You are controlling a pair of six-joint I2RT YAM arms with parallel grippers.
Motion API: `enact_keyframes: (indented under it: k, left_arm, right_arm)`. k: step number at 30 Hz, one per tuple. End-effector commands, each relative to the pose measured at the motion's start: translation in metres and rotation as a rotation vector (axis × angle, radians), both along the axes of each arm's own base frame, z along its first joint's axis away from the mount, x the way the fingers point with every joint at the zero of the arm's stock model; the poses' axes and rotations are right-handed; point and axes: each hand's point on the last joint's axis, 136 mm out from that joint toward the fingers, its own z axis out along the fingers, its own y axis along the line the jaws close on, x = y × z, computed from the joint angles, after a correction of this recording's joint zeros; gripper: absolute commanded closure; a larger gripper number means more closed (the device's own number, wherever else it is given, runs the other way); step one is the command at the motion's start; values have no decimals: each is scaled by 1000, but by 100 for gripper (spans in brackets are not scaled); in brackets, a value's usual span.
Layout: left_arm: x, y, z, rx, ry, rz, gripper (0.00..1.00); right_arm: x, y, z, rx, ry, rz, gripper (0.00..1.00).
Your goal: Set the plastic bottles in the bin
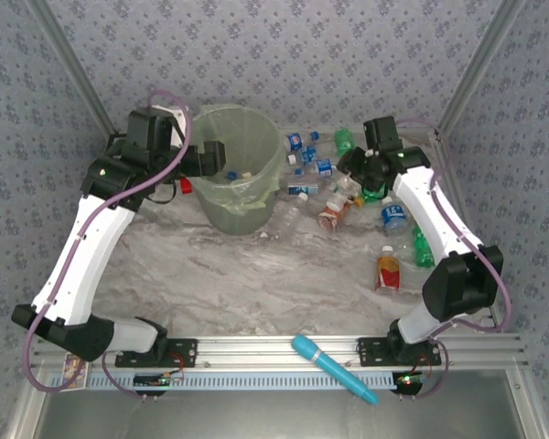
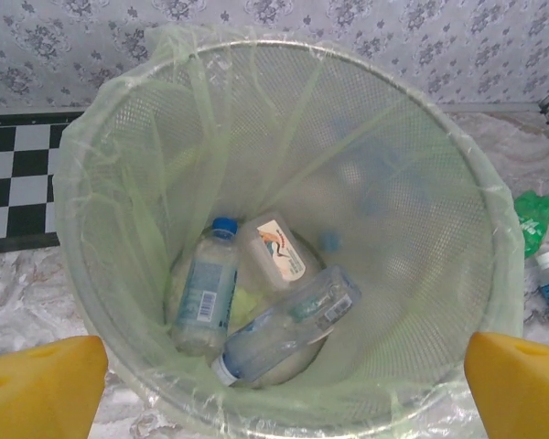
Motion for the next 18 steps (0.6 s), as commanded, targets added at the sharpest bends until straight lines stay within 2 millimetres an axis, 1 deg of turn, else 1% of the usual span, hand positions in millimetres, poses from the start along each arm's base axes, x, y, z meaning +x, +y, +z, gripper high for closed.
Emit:
enact_keyframes:
  k: [1, 2, 4, 8, 12, 14, 18]
  left_arm:
    - [6, -4, 26, -62, -58, -34, 0]
    - [9, -2, 27, -67, -61, -33, 0]
    - [11, -1, 30, -76, -73, -40, 0]
    - [11, 1, 37, -128, -89, -52, 0]
    - [9, 7, 43, -148, -136, -41, 0]
    - [5, 11, 46, -152, -161, -29, 0]
    - [-3, 18, 49, -159, -168, -9, 0]
  right_arm:
    - [3, 33, 61, 96, -155, 115, 47]
    - [3, 41, 76, 105, -196, 135, 47]
    - [5, 56, 99, 129, -255, 165, 47]
    - [9, 90, 136, 207, -341, 230, 46]
    - [11, 123, 165, 244, -404, 289, 46]
    - [16, 140, 183, 280, -453, 313, 46]
    - [22, 173, 201, 328, -489, 361, 46]
